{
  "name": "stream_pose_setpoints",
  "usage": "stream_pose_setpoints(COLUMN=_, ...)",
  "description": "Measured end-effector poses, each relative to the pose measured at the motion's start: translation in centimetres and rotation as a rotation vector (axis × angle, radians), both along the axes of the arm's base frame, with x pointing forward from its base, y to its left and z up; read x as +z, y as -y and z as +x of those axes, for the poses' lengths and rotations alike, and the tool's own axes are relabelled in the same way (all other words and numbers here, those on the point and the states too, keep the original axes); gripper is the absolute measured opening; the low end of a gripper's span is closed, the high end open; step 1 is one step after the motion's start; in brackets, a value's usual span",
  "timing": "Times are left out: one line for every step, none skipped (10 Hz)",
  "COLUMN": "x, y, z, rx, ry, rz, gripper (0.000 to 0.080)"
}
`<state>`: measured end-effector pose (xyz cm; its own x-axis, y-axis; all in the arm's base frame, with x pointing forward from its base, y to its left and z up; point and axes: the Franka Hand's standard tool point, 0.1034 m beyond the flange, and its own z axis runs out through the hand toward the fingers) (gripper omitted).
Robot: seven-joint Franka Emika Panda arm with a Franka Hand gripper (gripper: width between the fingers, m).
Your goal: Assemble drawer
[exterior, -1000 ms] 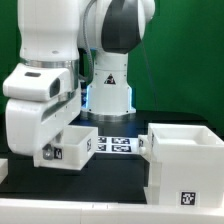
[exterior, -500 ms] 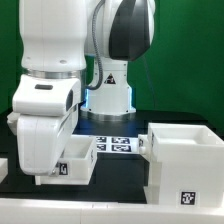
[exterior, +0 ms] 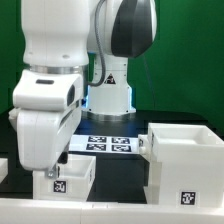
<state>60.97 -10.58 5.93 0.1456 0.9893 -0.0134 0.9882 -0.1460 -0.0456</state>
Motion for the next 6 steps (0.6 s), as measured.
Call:
stream_pose_setpoints(x=0.7, y=-0.1, z=-0.6, rx=-0.019, ry=0.013, rz=-0.002, gripper=0.0579)
stream_pose_setpoints(x=1.3, y=0.2, z=-2.0, rx=-0.013, ry=0.032, rz=0.003, gripper=0.0627)
stream_pose_setpoints(x=1.7, y=0.8, z=-4.3, rx=-0.010, ry=0.048, rz=0.011, gripper=0.0627)
stream_pose_setpoints(x=1.5, y=1.4, z=-5.9, rx=-0.006, ry=0.040, rz=0.018, gripper=0.0645)
stream_pose_setpoints(x=1.4, y=1.5, z=-5.5, rx=-0.024, ry=0.038, rz=0.013, gripper=0.0645)
stream_pose_setpoints(x=1.3, y=1.4, z=-5.4, rx=-0.023, ry=0.040, rz=0.013, gripper=0.0648)
